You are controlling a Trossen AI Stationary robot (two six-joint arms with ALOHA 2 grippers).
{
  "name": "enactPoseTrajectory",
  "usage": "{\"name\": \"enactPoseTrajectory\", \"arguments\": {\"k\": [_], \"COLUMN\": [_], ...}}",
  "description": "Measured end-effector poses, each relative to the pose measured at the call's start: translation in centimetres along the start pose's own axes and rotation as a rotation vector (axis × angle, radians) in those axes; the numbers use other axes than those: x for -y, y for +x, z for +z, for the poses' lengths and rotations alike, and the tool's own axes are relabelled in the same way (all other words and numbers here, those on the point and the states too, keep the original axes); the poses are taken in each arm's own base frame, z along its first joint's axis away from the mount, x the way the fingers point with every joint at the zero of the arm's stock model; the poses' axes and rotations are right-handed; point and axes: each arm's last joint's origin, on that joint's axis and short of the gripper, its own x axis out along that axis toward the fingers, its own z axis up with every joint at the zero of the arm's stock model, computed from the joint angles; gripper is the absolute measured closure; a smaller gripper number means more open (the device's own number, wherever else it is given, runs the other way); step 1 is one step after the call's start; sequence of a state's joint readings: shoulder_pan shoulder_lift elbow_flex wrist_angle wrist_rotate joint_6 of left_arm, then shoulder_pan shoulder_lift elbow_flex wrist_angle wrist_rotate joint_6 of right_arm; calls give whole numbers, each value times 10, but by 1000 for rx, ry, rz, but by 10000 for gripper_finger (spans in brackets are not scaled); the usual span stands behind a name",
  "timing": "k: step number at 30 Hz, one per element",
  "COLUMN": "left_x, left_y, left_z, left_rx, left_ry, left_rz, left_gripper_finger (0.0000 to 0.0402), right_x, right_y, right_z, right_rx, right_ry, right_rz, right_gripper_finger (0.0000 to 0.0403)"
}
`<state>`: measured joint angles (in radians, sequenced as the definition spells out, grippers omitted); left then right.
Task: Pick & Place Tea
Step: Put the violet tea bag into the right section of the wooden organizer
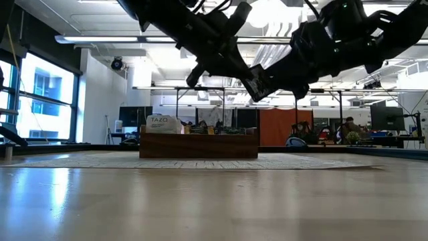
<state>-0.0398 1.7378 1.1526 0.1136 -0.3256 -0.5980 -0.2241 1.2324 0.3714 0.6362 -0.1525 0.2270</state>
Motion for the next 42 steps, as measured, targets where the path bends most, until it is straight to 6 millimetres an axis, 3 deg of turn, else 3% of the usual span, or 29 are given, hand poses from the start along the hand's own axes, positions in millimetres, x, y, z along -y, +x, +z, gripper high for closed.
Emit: {"name": "enactPoseTrajectory", "arguments": {"k": [4,13,29,37,42], "left_x": [0,0,-1,-14,-25], "left_y": [0,0,0,4,8], "left_z": [0,1,1,3,8], "left_rx": [3,21,16,-47,-115], "left_ry": [-1,-2,191,231,208], "left_rz": [-1,21,16,52,-42], "left_gripper_finger": [401,401,401,401,401], "right_x": [-1,-4,-2,-8,-14], "right_y": [0,0,1,2,3], "right_z": [1,1,2,-1,-9], "right_rx": [6,-8,-6,-27,-74], "right_ry": [22,-7,16,24,-5], "right_rz": [42,105,46,24,-60], "right_gripper_finger": [245,392,401,402,402]}}
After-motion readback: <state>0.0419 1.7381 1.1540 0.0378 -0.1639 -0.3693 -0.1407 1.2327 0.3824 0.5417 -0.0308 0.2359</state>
